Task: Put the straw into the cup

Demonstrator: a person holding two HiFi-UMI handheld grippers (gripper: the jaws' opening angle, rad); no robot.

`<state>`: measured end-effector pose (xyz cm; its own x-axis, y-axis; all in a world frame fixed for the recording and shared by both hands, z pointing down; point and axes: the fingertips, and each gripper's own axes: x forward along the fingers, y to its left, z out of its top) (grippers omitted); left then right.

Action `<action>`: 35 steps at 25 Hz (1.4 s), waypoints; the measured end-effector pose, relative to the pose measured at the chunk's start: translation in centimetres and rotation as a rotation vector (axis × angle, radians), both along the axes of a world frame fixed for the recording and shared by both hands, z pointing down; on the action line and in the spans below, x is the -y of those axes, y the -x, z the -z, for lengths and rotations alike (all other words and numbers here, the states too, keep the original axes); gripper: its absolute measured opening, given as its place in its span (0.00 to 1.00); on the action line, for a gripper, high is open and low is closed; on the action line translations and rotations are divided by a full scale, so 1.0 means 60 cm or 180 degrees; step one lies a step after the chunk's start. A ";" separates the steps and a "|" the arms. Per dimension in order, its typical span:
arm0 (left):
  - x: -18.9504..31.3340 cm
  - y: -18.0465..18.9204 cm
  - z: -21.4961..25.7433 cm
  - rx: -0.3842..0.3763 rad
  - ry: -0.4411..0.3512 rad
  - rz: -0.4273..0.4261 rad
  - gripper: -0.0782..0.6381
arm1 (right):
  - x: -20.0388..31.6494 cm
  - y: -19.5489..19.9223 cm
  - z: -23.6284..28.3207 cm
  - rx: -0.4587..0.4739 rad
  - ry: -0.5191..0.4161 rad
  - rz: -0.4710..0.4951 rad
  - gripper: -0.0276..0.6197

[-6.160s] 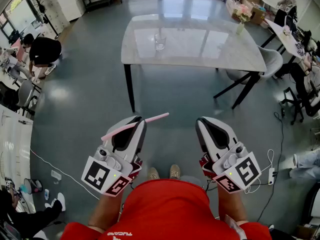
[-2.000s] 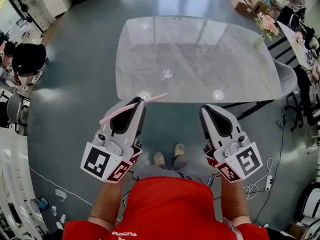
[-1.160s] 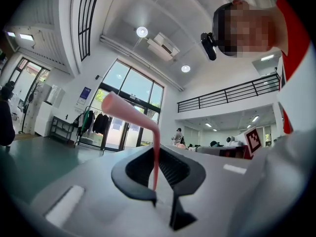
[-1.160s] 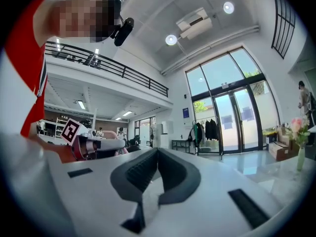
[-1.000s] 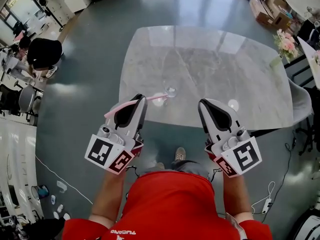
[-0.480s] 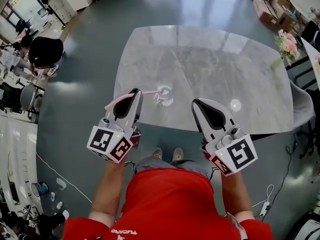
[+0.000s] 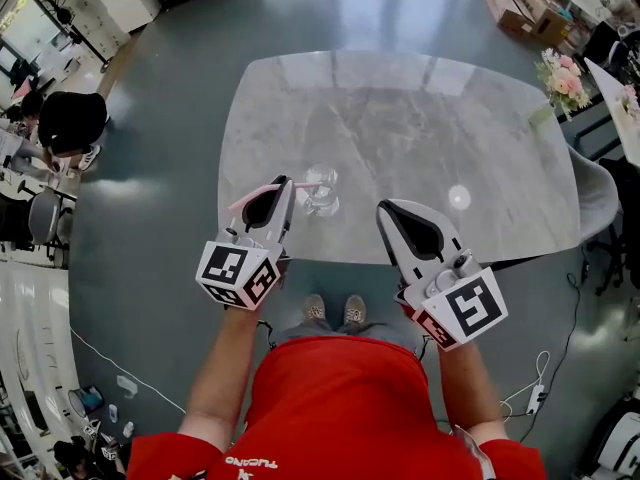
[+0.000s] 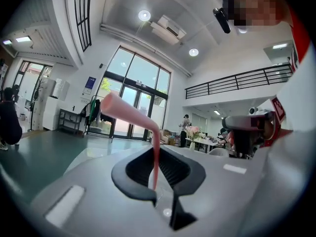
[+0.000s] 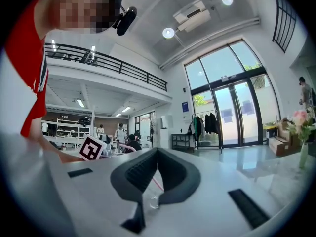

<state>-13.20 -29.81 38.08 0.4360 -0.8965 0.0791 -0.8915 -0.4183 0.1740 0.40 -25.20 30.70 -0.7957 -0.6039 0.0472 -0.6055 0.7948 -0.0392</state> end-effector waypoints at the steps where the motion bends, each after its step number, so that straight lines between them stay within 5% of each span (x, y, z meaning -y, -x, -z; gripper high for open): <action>1: 0.007 -0.002 -0.010 0.0014 0.0031 -0.0020 0.15 | 0.002 0.001 -0.001 -0.0011 0.0008 -0.0021 0.05; 21: 0.082 -0.050 -0.176 0.0156 0.0709 -0.0243 0.16 | 0.027 -0.018 -0.032 -0.0156 0.0165 -0.0317 0.05; 35: 0.077 -0.021 -0.206 0.0265 0.0866 -0.0129 0.17 | 0.032 -0.009 -0.044 -0.0181 0.0214 -0.0328 0.05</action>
<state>-11.92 -34.46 50.45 0.4530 -0.8194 0.3512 -0.8909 -0.4018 0.2116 0.96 -27.10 33.34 -0.7245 -0.6763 0.1336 -0.6866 0.7250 -0.0535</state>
